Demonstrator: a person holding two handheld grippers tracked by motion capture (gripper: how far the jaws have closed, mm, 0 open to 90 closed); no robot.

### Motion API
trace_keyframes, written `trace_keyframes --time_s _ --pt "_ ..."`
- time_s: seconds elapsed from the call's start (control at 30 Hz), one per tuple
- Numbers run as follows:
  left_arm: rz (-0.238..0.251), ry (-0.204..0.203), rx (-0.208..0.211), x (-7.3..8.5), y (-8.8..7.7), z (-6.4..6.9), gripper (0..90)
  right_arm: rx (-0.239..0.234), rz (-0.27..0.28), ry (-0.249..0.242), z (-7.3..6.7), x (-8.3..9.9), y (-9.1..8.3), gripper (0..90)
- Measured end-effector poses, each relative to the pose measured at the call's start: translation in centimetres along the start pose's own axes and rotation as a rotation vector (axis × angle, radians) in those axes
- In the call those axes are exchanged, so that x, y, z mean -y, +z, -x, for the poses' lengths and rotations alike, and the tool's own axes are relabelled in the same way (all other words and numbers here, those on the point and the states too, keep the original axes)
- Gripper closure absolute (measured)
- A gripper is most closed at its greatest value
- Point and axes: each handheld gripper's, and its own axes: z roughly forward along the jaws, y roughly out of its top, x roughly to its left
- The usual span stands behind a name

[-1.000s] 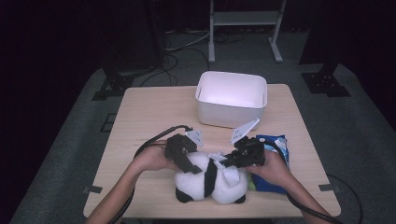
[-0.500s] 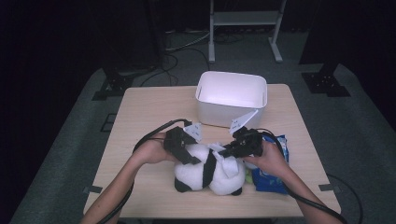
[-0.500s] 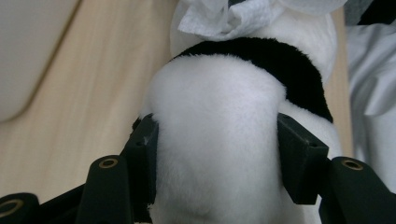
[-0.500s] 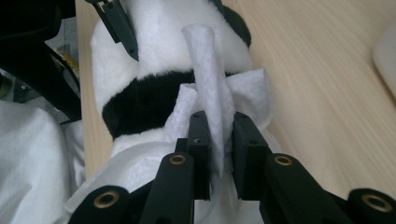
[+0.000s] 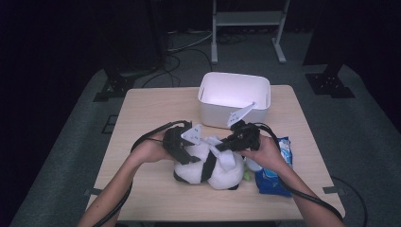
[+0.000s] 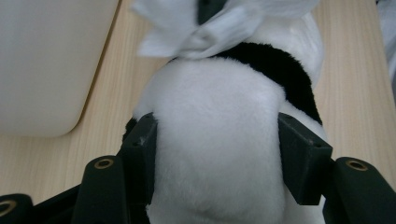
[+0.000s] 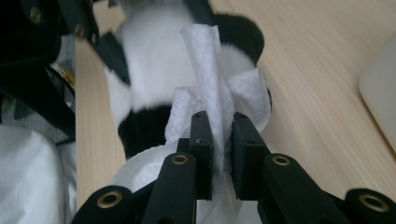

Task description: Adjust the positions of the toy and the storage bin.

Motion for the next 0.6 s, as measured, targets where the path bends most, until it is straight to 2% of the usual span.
trace_keyframes --time_s 0.03,0.07,0.13,0.2,0.27,0.4,0.6 --pt "0.002 -0.012 -0.002 0.1 0.0 0.1 35.3 -0.008 0.001 0.001 0.0 -0.1 0.2 79.8" --pt "0.007 -0.033 0.001 0.2 0.0 0.2 29.5 -0.021 -0.022 -0.002 -0.4 -0.1 1.1 79.9" --pt "0.011 -0.064 0.009 0.5 -0.1 0.2 27.0 -0.028 -0.027 -0.011 -0.5 0.1 1.4 79.9" --pt "0.035 -0.118 0.035 0.9 -0.2 0.0 18.4 -0.040 -0.023 -0.008 -0.9 0.4 1.8 80.0" --pt "0.066 -0.150 0.041 1.0 -0.7 0.0 16.6 -0.041 -0.019 -0.013 -1.1 0.6 1.8 80.1" --pt "0.049 -0.176 0.044 1.1 -1.2 0.1 10.0 -0.048 -0.021 -0.029 -1.8 0.7 1.7 80.2" --pt "0.063 -0.217 0.071 1.3 -1.6 0.1 7.2 -0.056 -0.019 -0.042 -2.7 1.2 1.5 80.2"
